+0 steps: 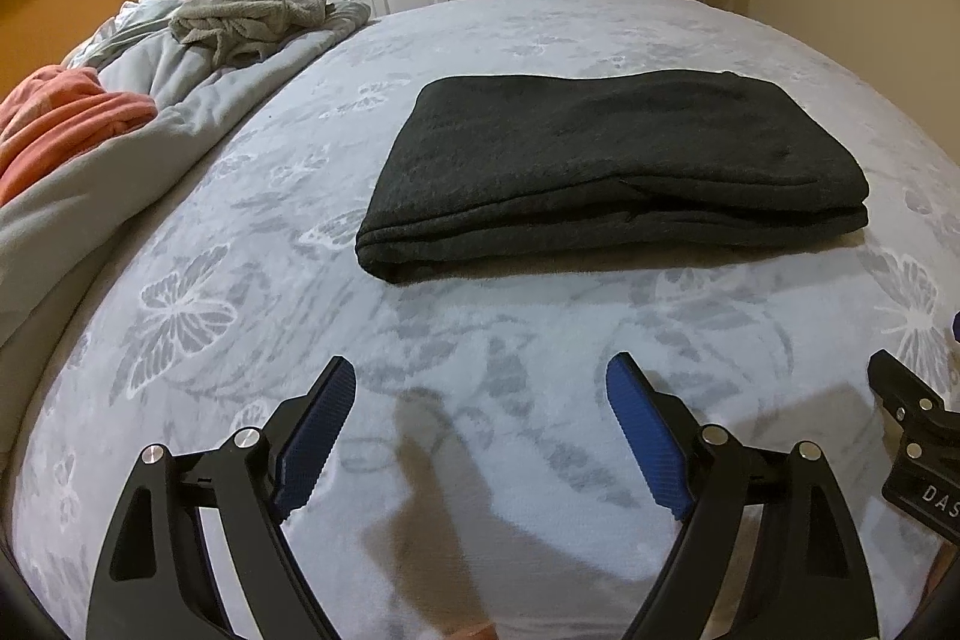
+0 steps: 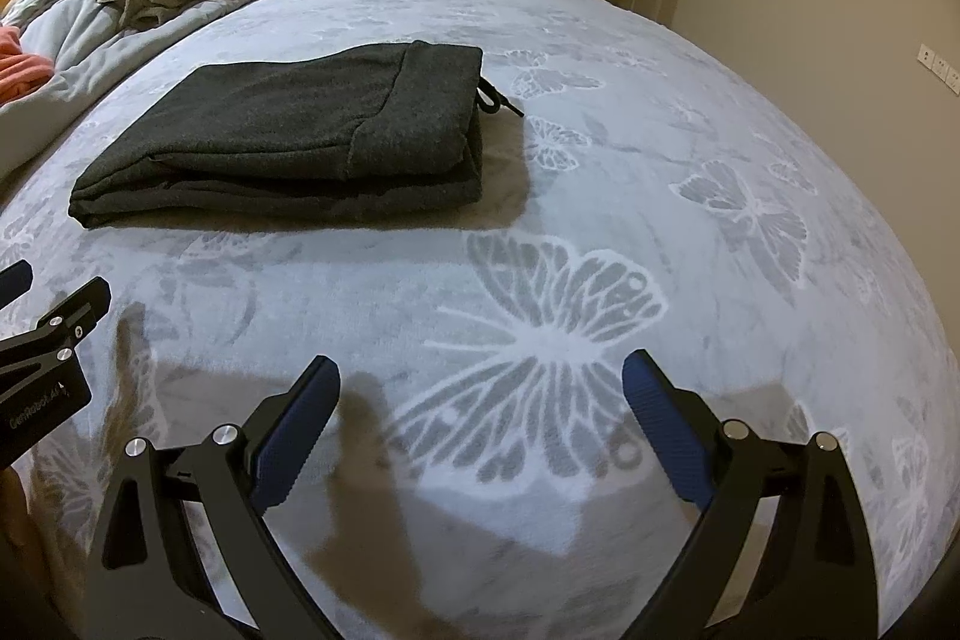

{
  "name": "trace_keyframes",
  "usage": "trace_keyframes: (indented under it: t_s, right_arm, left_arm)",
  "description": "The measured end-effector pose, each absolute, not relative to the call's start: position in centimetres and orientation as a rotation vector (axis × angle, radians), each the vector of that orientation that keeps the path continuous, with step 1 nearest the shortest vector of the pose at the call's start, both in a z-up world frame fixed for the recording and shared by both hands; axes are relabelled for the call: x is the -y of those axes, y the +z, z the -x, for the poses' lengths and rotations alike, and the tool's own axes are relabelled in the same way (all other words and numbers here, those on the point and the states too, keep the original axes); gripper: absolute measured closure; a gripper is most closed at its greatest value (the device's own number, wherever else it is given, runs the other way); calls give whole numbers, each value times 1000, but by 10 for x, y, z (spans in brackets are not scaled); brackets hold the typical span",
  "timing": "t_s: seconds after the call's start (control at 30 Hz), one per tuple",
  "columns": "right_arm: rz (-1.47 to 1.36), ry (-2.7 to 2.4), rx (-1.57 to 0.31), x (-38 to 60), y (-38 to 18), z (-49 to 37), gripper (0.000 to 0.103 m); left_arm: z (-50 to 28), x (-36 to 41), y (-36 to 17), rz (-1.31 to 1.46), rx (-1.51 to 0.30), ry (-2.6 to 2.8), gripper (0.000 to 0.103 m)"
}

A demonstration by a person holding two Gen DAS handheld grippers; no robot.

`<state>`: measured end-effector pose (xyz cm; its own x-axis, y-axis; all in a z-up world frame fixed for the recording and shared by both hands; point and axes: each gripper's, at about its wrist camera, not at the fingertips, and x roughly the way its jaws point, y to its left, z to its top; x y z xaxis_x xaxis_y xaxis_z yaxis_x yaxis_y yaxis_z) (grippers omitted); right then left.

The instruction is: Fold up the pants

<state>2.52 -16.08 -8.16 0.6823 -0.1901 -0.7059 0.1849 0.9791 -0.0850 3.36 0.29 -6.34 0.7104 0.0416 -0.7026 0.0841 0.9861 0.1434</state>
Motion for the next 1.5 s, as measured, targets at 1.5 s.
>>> trace_keyframes:
  t_s: [1.5]
  right_arm:
    - [8,-207,-794,161,-82,-27,10]
  left_arm:
    - [-35,-11,-61,-150,-770,-2,19]
